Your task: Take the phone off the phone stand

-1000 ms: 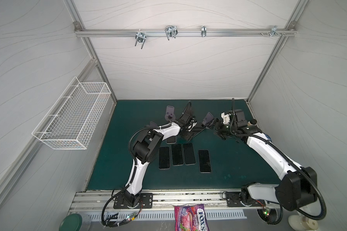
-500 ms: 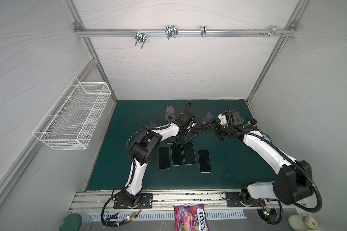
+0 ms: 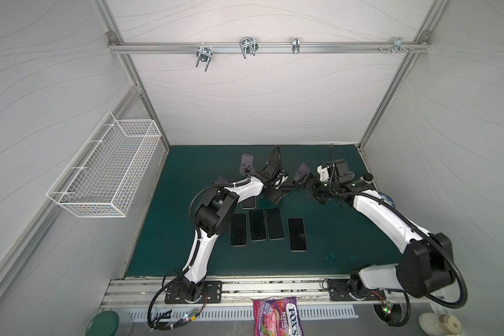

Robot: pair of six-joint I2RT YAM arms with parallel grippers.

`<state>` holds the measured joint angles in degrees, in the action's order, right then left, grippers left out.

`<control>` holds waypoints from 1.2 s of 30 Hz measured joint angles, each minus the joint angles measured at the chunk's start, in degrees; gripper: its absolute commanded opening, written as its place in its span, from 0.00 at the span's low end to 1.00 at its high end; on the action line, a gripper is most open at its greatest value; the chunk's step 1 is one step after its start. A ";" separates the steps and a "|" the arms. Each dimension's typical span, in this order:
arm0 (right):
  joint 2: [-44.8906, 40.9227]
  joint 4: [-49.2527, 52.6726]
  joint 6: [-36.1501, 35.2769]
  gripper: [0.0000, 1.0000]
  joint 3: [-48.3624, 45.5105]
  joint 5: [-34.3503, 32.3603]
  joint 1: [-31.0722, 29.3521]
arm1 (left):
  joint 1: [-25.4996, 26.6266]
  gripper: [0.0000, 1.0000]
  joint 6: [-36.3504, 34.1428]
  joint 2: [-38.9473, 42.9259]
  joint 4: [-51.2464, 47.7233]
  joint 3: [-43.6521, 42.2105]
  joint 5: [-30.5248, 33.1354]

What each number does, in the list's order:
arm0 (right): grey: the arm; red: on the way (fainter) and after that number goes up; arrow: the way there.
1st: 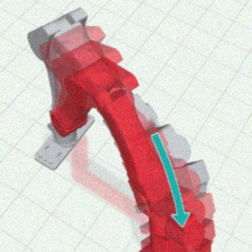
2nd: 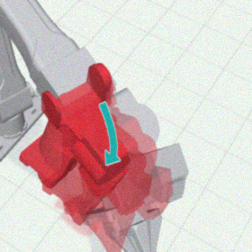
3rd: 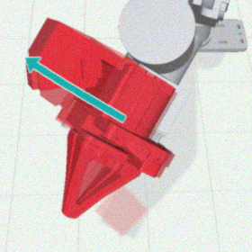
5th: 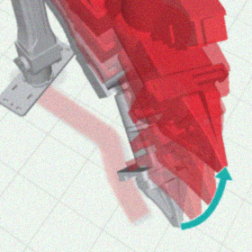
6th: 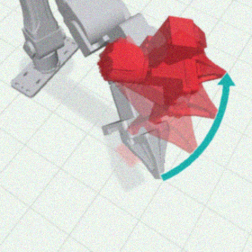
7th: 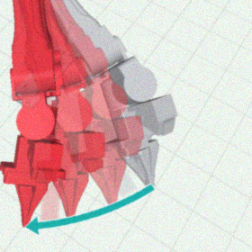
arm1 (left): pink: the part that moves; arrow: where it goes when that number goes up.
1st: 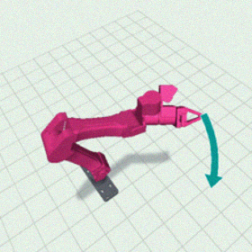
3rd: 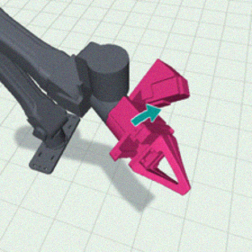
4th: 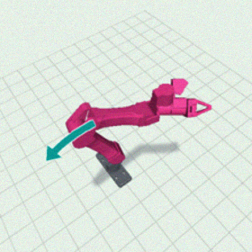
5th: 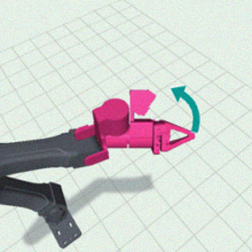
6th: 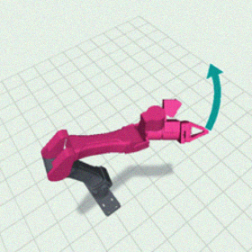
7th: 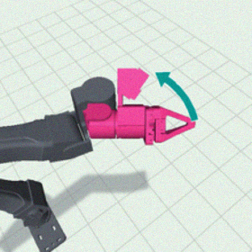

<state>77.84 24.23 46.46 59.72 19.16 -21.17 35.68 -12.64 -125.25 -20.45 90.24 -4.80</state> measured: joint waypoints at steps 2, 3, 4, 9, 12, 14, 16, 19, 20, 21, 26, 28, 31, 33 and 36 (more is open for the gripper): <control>0.00 0.02 0.00 0.90 0.00 0.00 0.00 | 0.00 0.86 -0.22 -0.46 -0.02 0.50 -0.15; 0.00 0.00 0.02 0.90 0.00 0.00 0.00 | 0.00 0.86 -0.35 -0.68 -0.07 0.79 -0.17; 0.00 0.00 0.00 0.90 0.00 0.00 0.00 | 0.00 0.86 -0.46 -0.92 -0.11 1.11 -0.20; 0.00 0.00 0.04 0.90 0.00 0.09 -0.02 | 0.07 0.86 -0.68 -3.17 -2.03 4.90 -0.13; 0.00 -0.02 0.04 0.90 0.00 0.17 -0.02 | 0.28 0.85 -0.68 -4.48 -3.30 7.17 0.11; 0.00 -0.07 0.07 0.90 -0.02 0.37 -0.02 | 0.57 0.85 -0.66 -5.40 -3.89 8.50 0.50; 0.00 -0.20 0.11 0.90 -0.04 0.61 -0.02 | 0.87 0.84 -0.68 -5.66 -4.26 9.09 1.07; 0.00 -0.20 0.22 0.90 -0.11 1.16 -0.02 | 1.22 0.82 -0.66 -5.73 -4.35 9.18 1.75; 0.00 -0.20 0.24 0.91 -0.13 1.29 -0.02 | 1.25 0.82 -0.66 -5.73 -4.35 9.18 1.81; 0.00 -0.20 0.24 0.90 -0.13 1.38 -0.02 | 1.27 0.82 -0.66 -5.73 -4.35 9.18 1.81; 0.00 -0.20 0.26 0.90 -0.13 1.44 -0.04 | 1.31 0.79 -0.66 -5.70 -4.31 9.11 1.75; 0.00 -0.20 0.26 0.90 -0.13 1.42 -0.02 | 1.33 0.78 -0.63 -5.62 -4.04 8.79 1.60; 0.00 -0.20 0.26 0.90 -0.13 1.42 -0.02 | 1.33 0.77 -0.63 -5.29 -3.21 7.98 1.57; 0.00 -0.20 0.26 0.90 -0.13 1.44 -0.02 | 1.33 0.77 -0.63 -4.94 -2.51 7.23 1.57; 0.00 -0.17 0.26 0.90 -0.13 1.42 -0.04 | 1.33 0.77 -0.55 -4.31 -1.27 5.84 1.57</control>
<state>77.84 24.05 46.72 59.59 20.58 -21.21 37.01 -13.19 -129.56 -21.71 96.07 -3.22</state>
